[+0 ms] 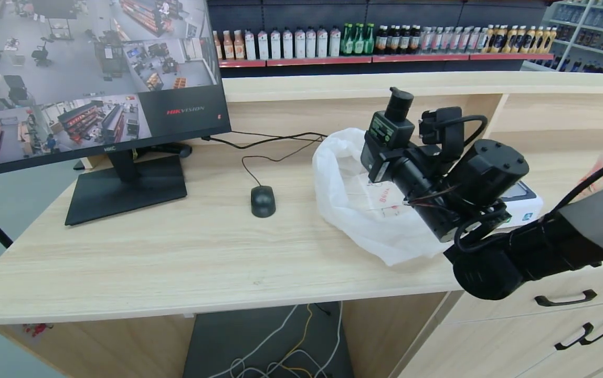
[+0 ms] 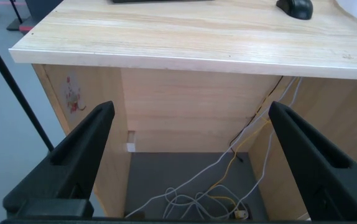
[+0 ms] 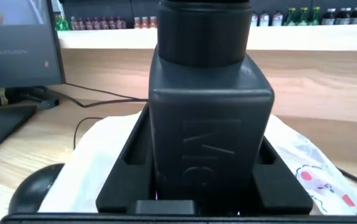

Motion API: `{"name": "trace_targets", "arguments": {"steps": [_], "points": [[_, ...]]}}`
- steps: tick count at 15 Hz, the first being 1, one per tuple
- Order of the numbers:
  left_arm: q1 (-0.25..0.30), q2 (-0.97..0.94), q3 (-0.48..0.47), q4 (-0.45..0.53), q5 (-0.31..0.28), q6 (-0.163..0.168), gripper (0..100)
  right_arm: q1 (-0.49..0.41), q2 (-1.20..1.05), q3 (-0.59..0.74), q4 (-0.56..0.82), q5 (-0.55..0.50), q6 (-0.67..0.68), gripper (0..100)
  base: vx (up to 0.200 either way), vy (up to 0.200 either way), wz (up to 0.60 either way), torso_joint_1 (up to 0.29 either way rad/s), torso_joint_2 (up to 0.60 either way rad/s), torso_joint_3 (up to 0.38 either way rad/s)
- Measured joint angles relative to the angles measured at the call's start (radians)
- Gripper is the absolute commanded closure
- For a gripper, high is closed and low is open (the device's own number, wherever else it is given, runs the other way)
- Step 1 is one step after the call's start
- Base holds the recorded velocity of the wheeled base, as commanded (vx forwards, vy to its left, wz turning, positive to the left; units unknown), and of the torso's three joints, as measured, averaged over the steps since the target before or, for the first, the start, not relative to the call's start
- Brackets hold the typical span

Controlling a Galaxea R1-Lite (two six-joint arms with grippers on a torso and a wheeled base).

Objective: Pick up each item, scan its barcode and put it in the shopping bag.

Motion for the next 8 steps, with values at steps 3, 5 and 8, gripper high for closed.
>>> {"name": "trace_targets", "arguments": {"steps": [3,5,8], "points": [[0.000,0.000,0.000,0.000,0.000,0.000,0,-0.007,0.046,0.006,-0.031,-0.001,0.002,100,0.000,0.000,0.00,0.000,0.00,0.000],[0.000,0.000,0.000,0.000,0.000,0.000,0,-0.009,0.068,0.008,-0.032,-0.001,0.003,100,0.000,0.000,0.00,0.000,0.00,0.000],[0.000,0.000,0.000,0.000,0.000,0.000,0,-0.009,0.099,0.007,-0.056,0.000,0.004,100,0.000,0.000,0.00,0.000,0.00,0.000]]}}
